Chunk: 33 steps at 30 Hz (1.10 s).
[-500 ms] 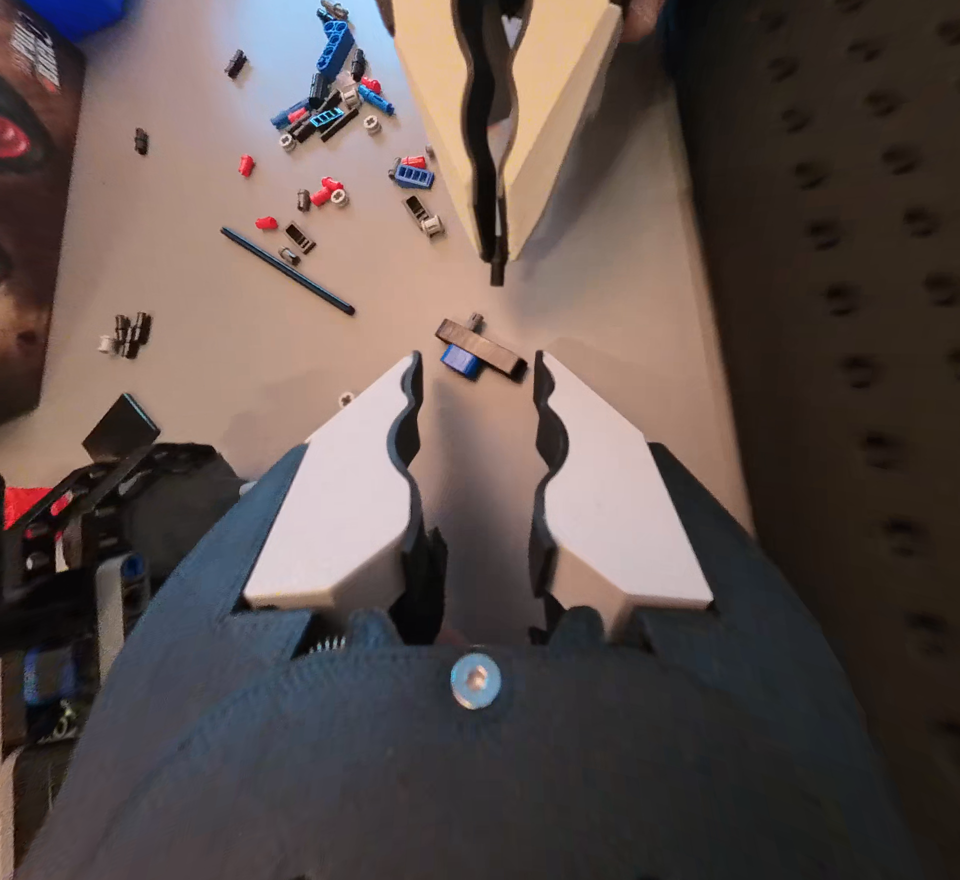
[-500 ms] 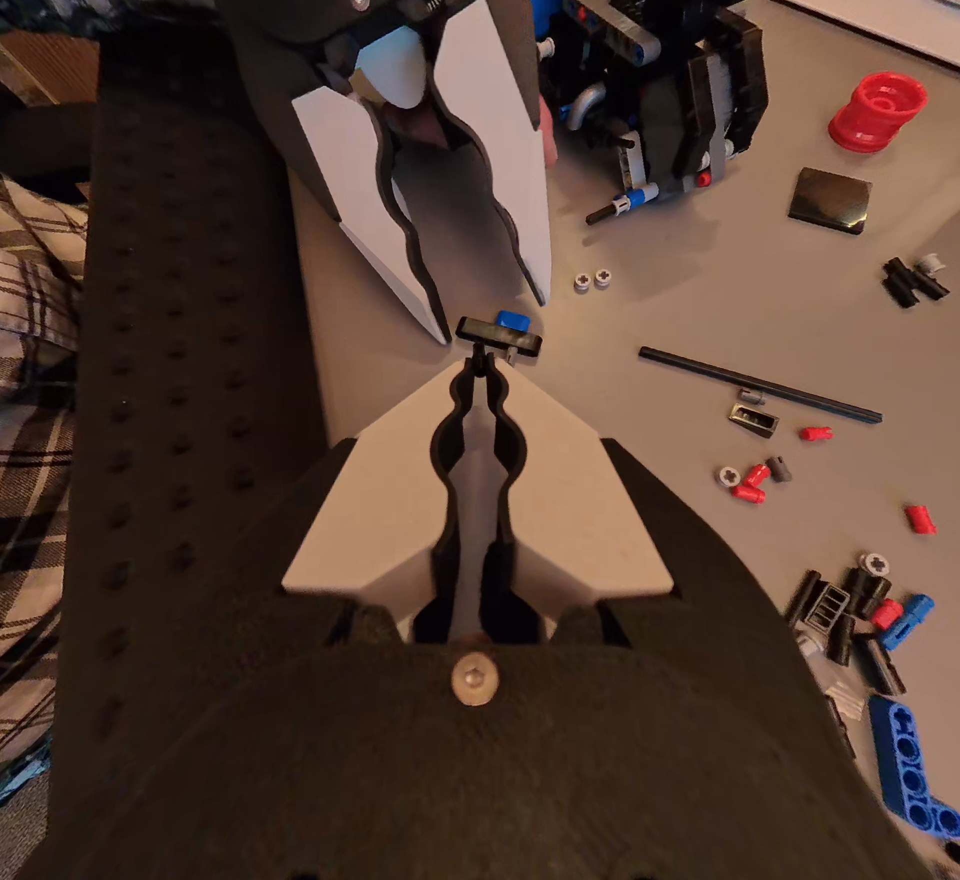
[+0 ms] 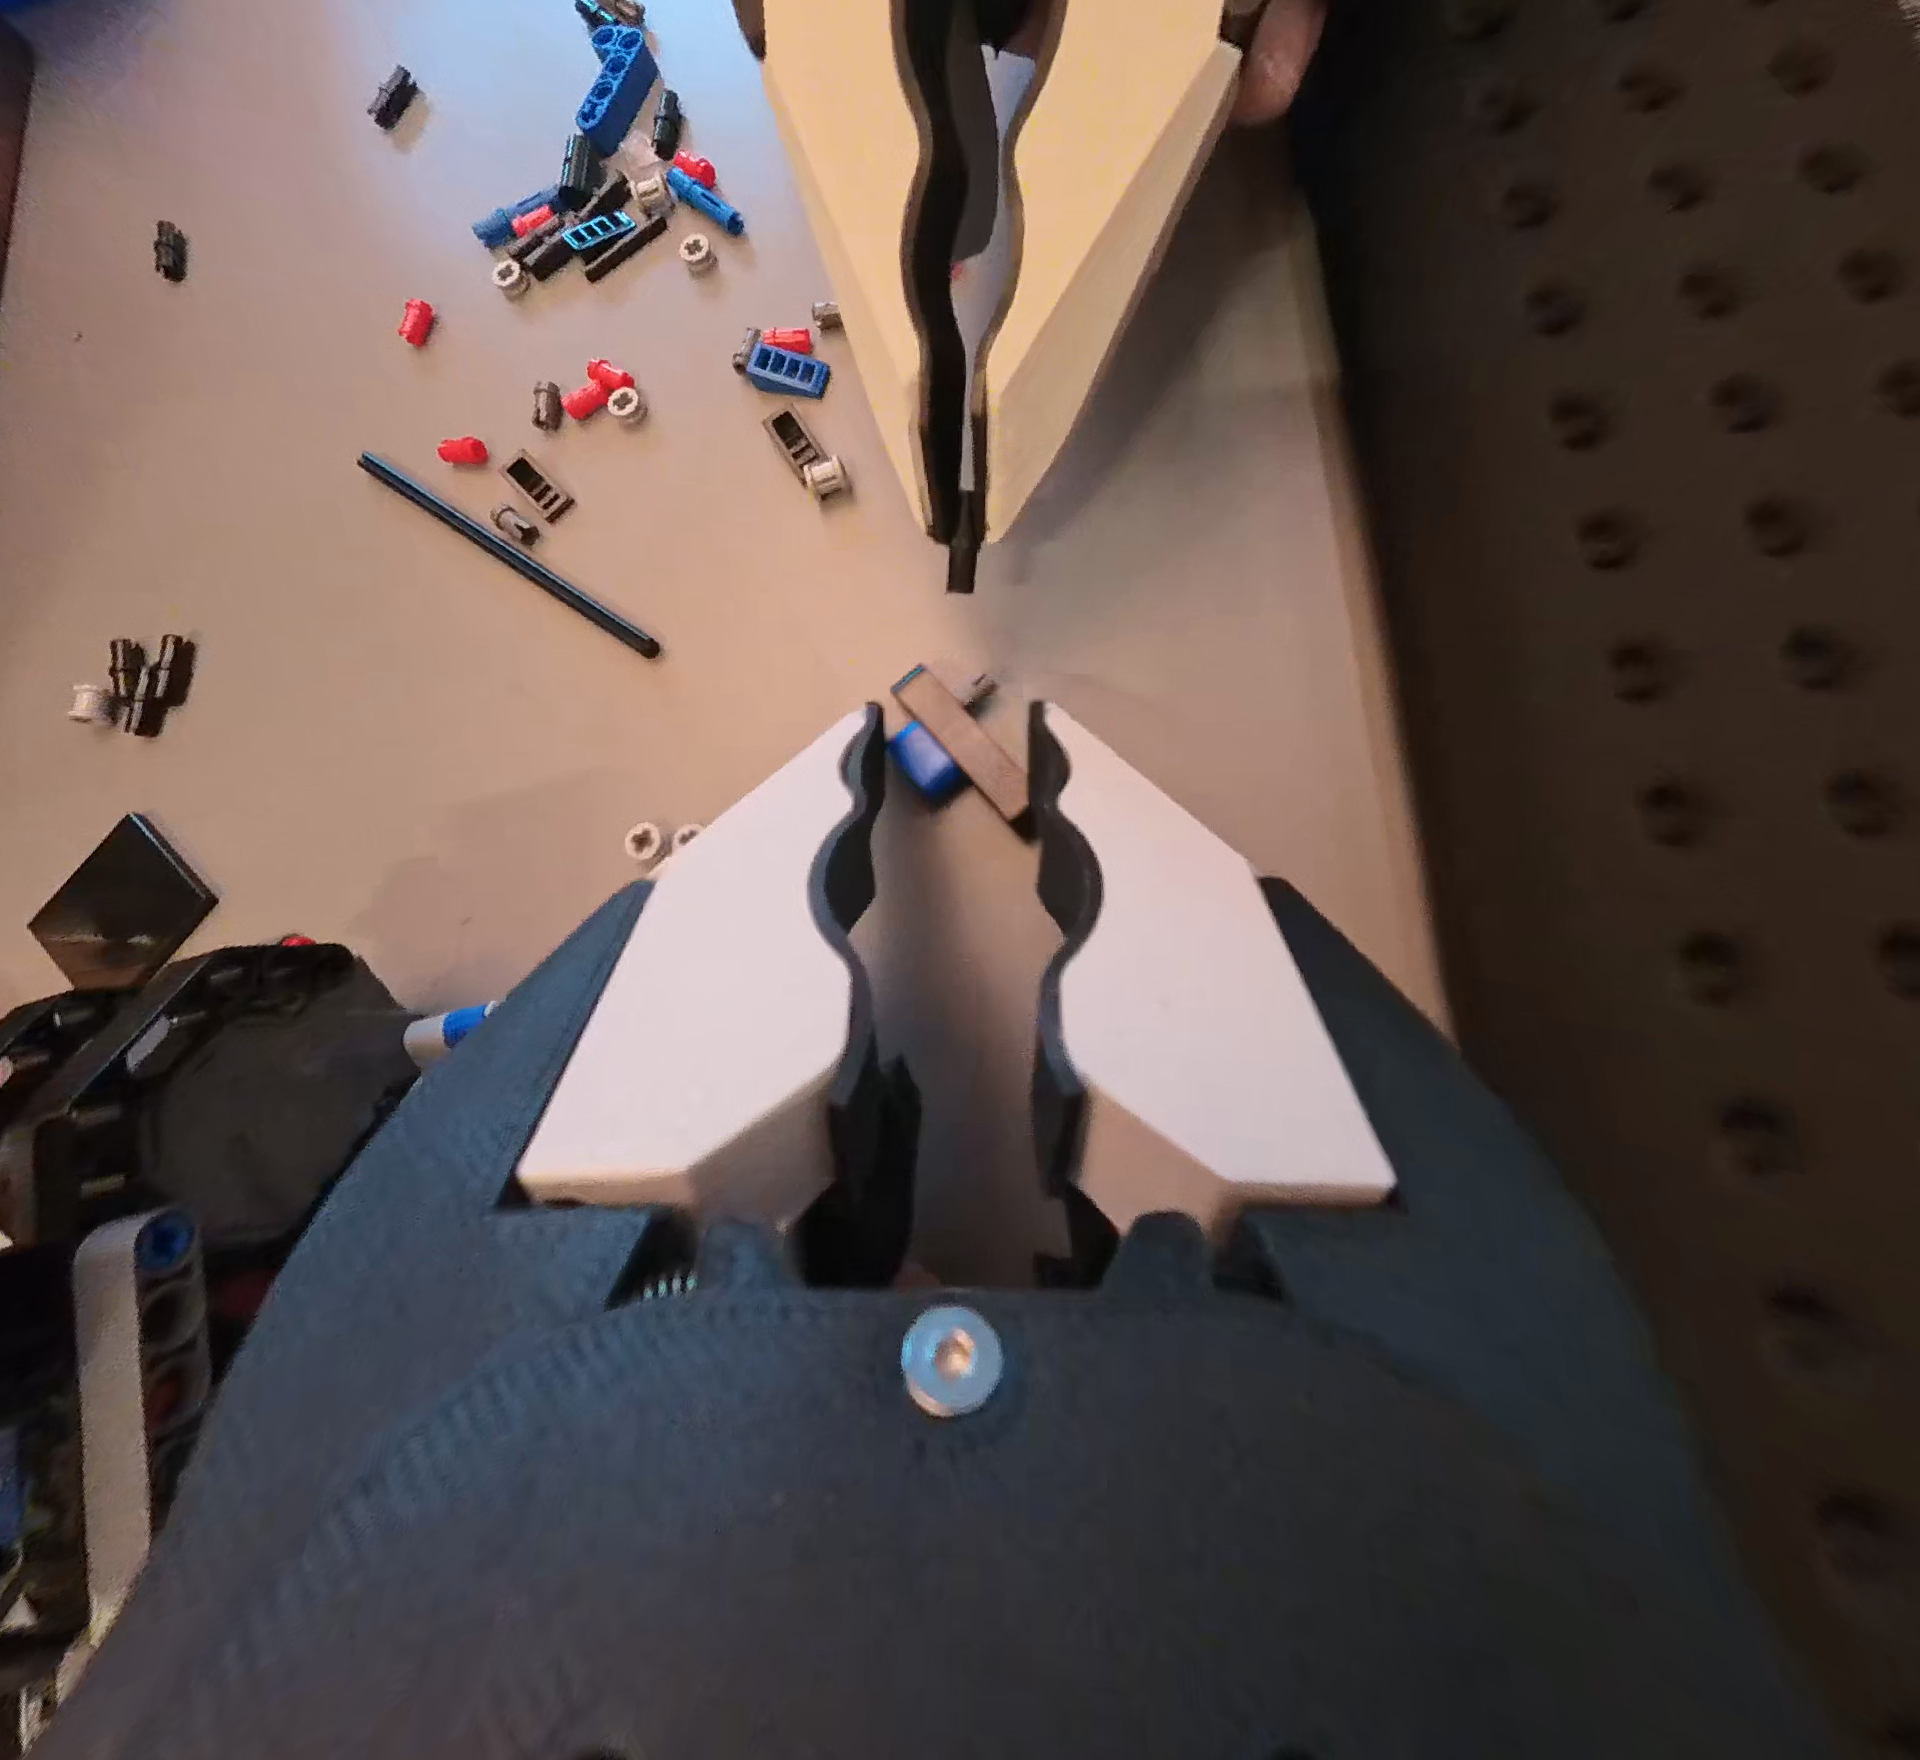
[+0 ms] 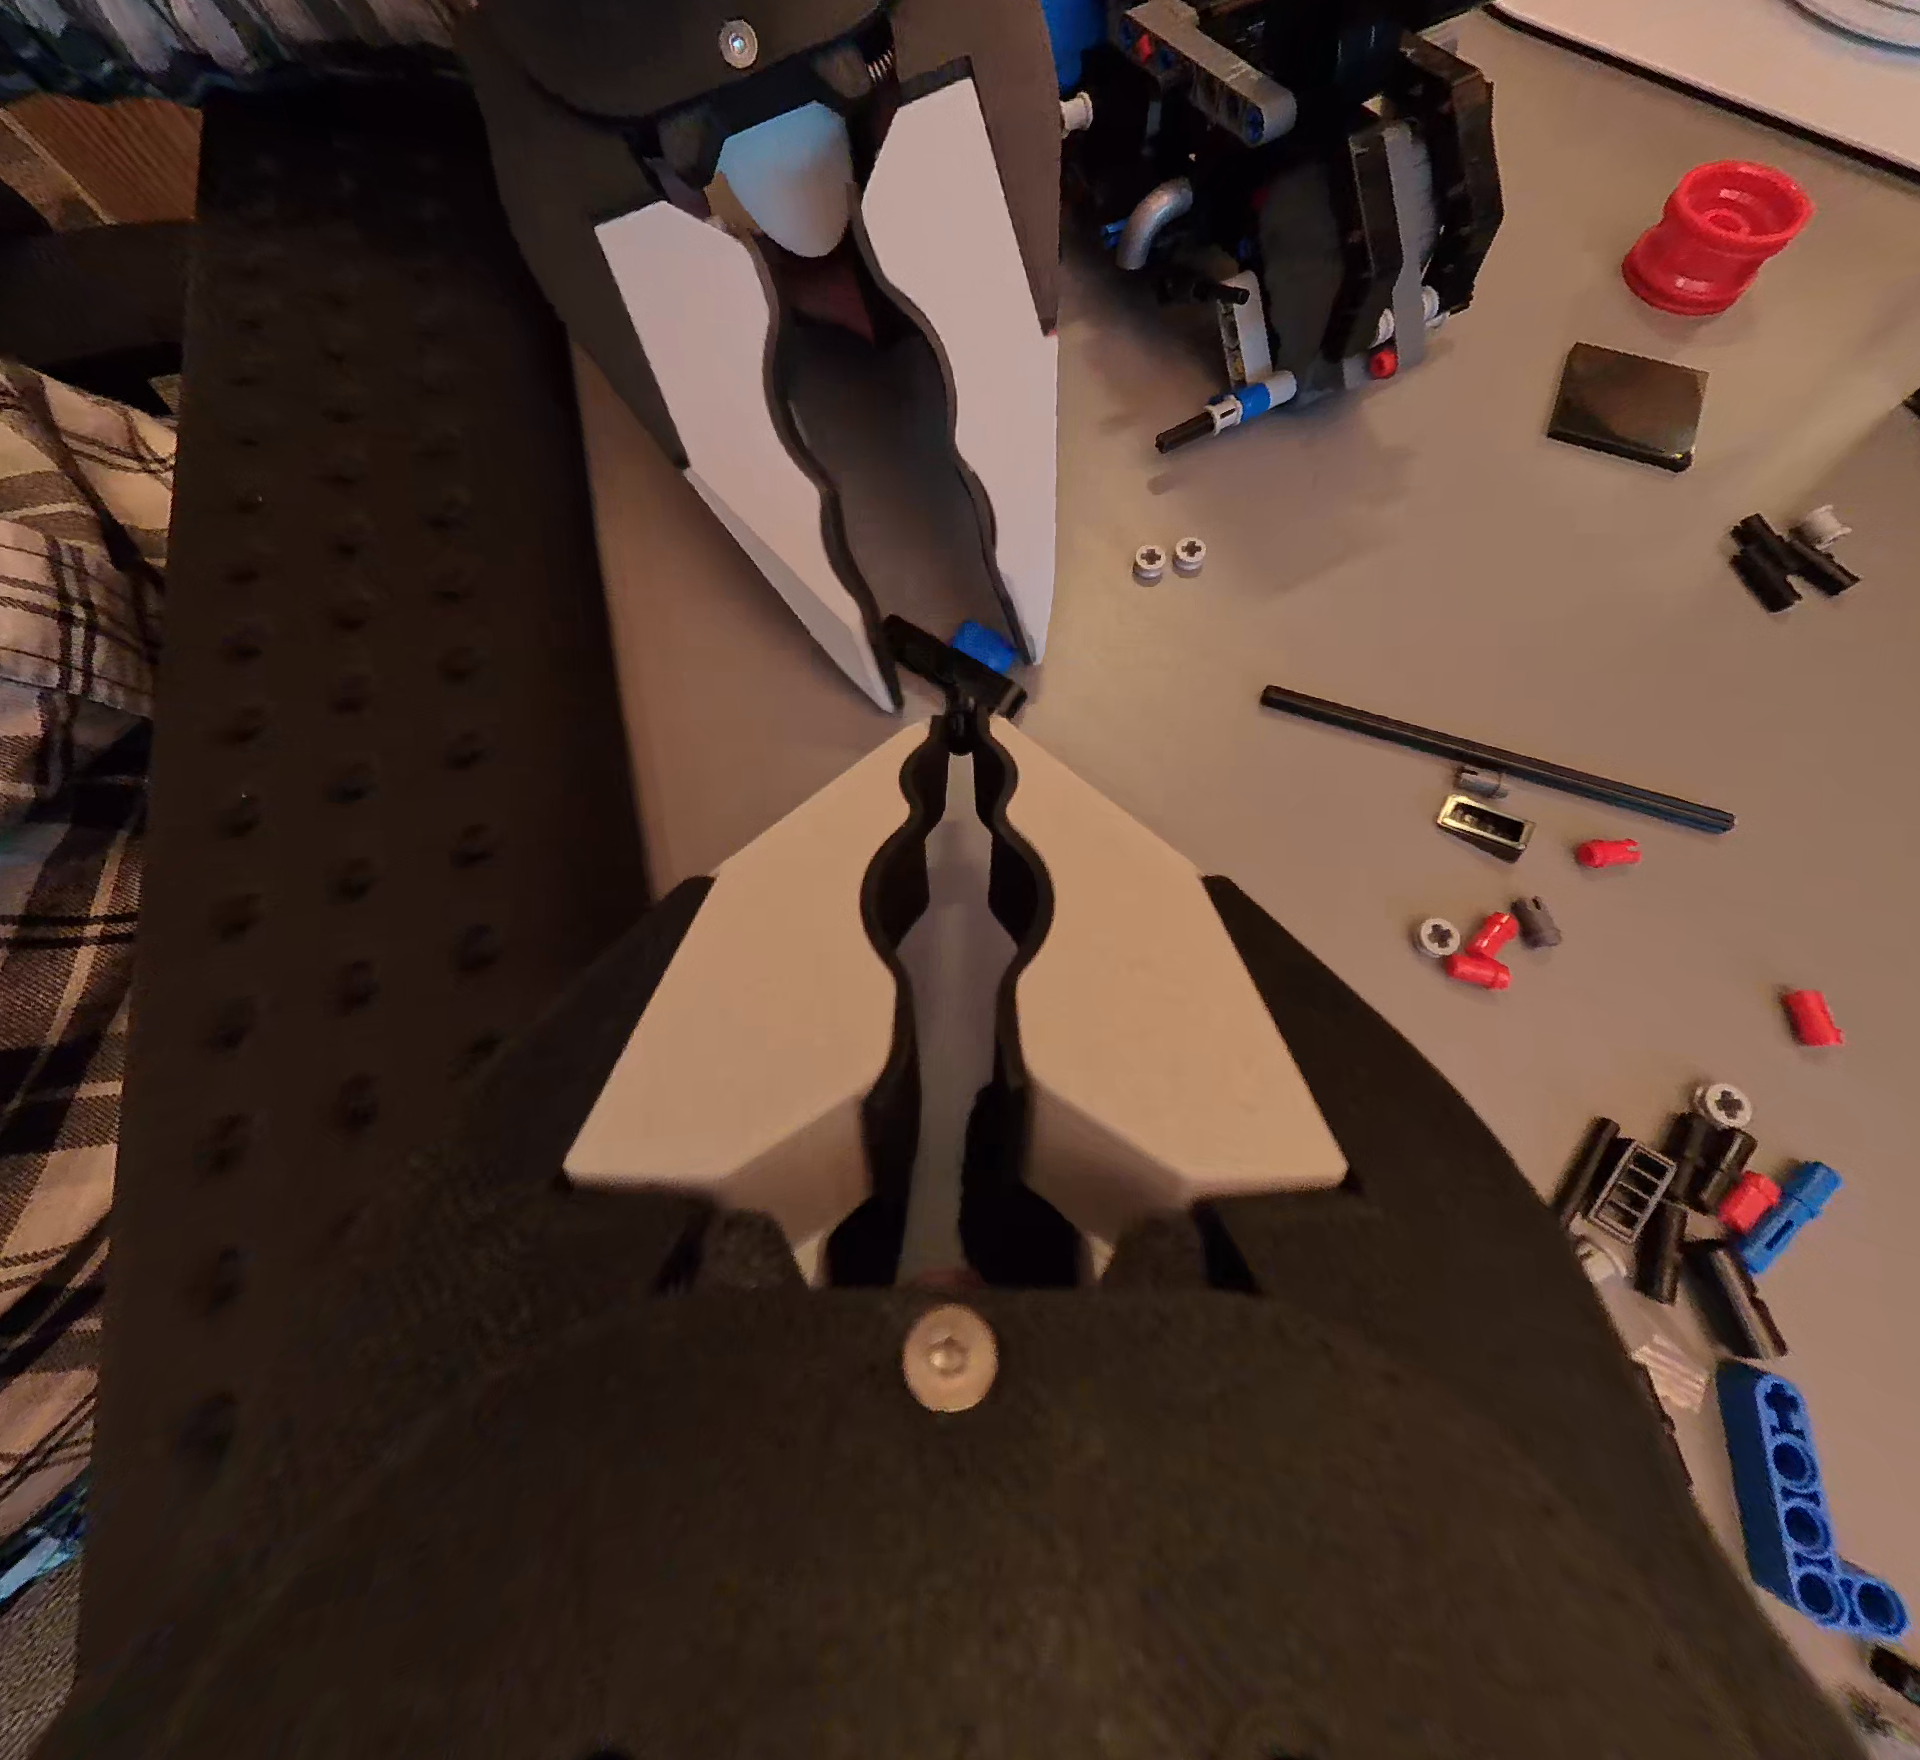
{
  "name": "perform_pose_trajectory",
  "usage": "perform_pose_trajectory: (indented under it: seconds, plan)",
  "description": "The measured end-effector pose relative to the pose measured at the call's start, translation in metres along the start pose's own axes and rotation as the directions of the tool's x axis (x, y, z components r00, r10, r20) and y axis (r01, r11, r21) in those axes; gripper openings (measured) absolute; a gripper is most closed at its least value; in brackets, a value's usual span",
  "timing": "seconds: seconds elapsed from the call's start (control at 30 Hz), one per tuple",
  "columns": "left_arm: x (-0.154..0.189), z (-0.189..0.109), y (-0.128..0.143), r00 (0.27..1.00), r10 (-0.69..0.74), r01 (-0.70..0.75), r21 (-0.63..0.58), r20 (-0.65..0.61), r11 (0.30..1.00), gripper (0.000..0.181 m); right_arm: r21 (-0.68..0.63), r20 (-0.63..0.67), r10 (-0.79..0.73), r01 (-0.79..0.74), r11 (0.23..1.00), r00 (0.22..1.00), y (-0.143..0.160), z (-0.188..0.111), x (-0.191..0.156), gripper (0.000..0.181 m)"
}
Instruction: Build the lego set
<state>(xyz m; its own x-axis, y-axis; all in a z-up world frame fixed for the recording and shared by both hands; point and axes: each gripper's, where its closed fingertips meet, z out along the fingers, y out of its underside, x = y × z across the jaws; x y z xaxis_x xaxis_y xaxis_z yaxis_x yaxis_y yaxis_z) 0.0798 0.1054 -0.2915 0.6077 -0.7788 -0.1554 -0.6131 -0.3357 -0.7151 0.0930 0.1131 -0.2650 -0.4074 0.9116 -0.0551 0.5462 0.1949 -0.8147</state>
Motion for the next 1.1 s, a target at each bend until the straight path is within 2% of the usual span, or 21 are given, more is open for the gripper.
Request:
perform_pose_trajectory:
  seconds: [0.1,0.2,0.3,0.43,0.6,0.83,1.0,1.1]
  plan:
    - [0.000,-0.005,0.003,1.000,-0.001,0.001,-0.016,0.005,1.000,0.036,0.009,-0.007,0.003,-0.003,1.000,1.000,-0.001,-0.002,0.001,0.002]
    - [0.002,-0.009,0.007,1.000,-0.008,0.008,-0.038,0.010,0.999,0.037,0.006,-0.014,0.001,0.000,1.000,1.000,0.000,-0.002,0.002,0.002]
    - [0.003,-0.013,0.011,1.000,-0.001,0.002,-0.056,0.018,0.998,0.034,-0.012,-0.013,-0.012,0.012,1.000,1.000,0.002,0.001,0.000,0.002]
    - [0.013,-0.015,0.013,1.000,-0.001,0.000,-0.066,-0.024,0.998,0.018,-0.045,-0.013,-0.028,0.027,0.999,1.000,0.007,0.006,-0.003,0.002]
    - [0.027,-0.013,0.008,0.996,-0.001,-0.003,-0.053,-0.084,0.999,0.019,-0.063,-0.014,-0.037,0.036,0.997,0.999,0.009,0.008,-0.004,0.002]
    - [0.004,-0.015,0.009,0.997,0.060,-0.056,-0.076,0.045,0.996,0.039,-0.082,-0.006,-0.055,0.054,0.995,0.998,0.012,0.011,-0.007,0.002]
    - [-0.001,-0.011,0.007,0.997,0.072,-0.070,-0.077,0.019,0.995,0.043,-0.094,0.004,-0.061,0.061,0.994,0.998,0.013,0.014,-0.009,0.002]
    - [0.001,-0.008,0.006,0.999,0.042,-0.043,-0.060,-0.032,0.997,0.037,-0.104,0.010,-0.067,0.068,0.992,0.998,0.014,0.016,-0.010,0.002]
